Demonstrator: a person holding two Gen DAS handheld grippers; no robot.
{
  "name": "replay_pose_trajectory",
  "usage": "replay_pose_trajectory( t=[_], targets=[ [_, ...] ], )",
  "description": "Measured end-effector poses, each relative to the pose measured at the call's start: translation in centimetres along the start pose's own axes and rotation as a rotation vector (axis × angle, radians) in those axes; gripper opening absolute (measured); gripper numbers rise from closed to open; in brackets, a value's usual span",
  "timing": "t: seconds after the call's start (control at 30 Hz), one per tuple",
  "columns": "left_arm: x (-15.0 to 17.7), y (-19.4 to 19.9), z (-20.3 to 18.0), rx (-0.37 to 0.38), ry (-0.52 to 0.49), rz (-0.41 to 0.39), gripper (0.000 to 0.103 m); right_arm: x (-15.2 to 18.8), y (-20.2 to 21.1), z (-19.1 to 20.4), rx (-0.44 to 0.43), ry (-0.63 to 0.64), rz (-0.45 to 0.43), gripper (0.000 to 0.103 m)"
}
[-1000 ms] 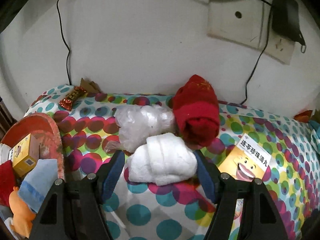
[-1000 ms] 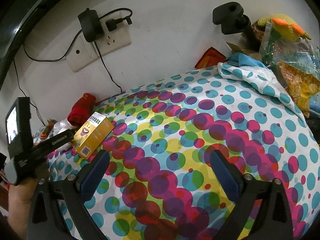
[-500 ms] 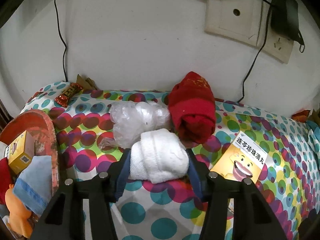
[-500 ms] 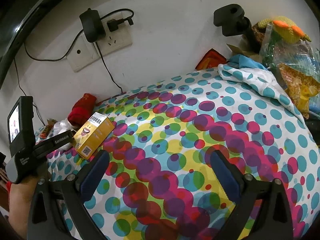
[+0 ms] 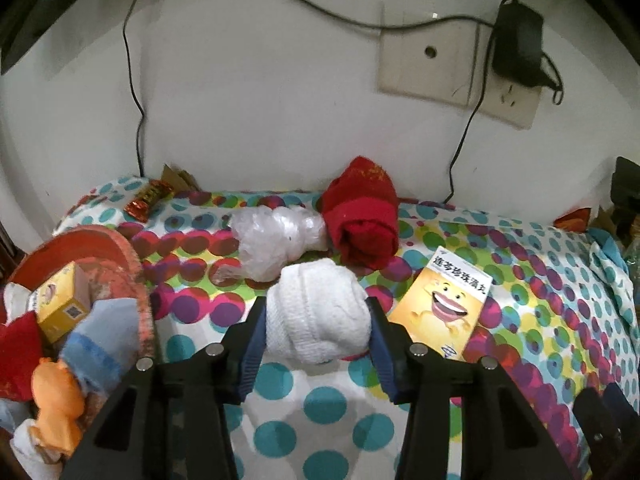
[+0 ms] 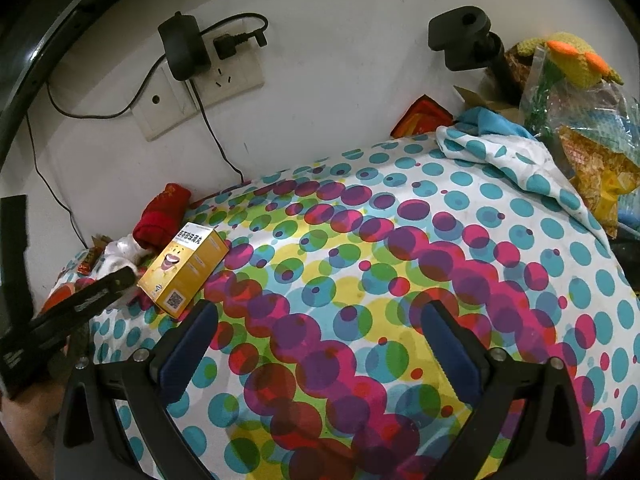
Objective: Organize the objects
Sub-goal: 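Carry the rolled white sock with the left gripper over the tray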
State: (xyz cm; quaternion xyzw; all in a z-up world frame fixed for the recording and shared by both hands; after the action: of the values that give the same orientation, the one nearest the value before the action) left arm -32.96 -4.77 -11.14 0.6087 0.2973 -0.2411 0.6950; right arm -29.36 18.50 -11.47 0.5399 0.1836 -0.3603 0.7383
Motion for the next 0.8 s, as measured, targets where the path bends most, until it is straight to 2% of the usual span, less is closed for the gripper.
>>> replay_pose_trajectory(
  t=[0.37, 0.6, 0.8],
  targets=[
    [-1.1, 5.0, 3.0, -0.037, -0.025, -0.082, 0.048, 0.2, -0.4, -0.1, 0.006, -0.002, 0.019, 0.102],
    [-1.8, 7.2, 6.8, -0.098, -0.036, -0.121, 0.048, 0.2, -0.5, 0.0, 0.01, -0.002, 0.021, 0.102],
    [-2.4, 8.4, 10.8, -0.138, -0.005, -0.139, 0.048, 0.4, -0.7, 0.0, 0.01, 0.001, 0.03, 0.102]
  ],
)
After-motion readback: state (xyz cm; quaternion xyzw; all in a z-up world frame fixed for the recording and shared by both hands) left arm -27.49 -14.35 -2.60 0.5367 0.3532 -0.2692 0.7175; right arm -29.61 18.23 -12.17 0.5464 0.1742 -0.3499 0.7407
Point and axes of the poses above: each gripper's, at about its wrist camera, not at the fingertips, and y roughly against the way its jaws point, z to its left, x to its underside, the point moved 7 cm from there along -y, roughly the way its jaws point, and after that the axes turned 7 degrees about -y, right-handed, at the moved point
